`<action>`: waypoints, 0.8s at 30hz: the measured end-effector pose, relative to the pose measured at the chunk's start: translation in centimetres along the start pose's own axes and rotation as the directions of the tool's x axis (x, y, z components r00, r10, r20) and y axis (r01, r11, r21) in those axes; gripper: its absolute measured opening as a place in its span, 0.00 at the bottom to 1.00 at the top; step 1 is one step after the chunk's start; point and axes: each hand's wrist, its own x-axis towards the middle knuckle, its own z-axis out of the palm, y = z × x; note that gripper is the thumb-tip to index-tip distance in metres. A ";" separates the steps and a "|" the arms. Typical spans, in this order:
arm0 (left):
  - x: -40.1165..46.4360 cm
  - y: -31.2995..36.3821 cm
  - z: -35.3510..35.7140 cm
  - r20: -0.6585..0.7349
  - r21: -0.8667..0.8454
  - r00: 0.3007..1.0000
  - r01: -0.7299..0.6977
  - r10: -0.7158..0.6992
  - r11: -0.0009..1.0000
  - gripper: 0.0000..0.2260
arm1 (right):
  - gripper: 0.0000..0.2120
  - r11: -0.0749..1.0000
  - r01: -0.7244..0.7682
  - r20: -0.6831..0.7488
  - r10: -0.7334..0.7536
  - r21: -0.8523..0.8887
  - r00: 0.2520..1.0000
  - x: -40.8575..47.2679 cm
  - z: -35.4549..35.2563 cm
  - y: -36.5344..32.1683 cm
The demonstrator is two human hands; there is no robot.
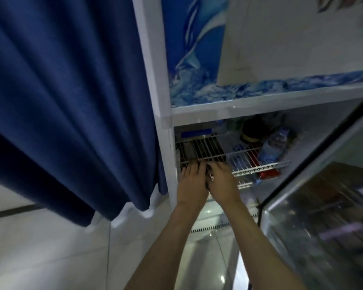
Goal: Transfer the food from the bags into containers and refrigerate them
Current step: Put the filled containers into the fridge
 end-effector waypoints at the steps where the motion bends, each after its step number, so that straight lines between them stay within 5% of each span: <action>1: -2.0 0.4 -1.0 0.018 0.030 1.000 -0.014 0.013 0.999 0.27 | 0.20 1.000 -0.004 -0.004 0.005 0.006 1.000 -2.4 -1.3 -1.2; 11: -22.6 4.4 -9.7 0.136 0.303 0.984 0.070 -0.116 0.950 0.24 | 0.15 0.986 0.101 0.032 -0.097 -0.136 0.995 -22.9 -9.9 -4.9; 24: -48.6 7.1 -18.6 -0.109 0.455 0.886 0.448 -0.451 0.770 0.16 | 0.09 0.862 0.506 0.292 -0.484 -0.001 0.825 -37.8 -11.9 -9.2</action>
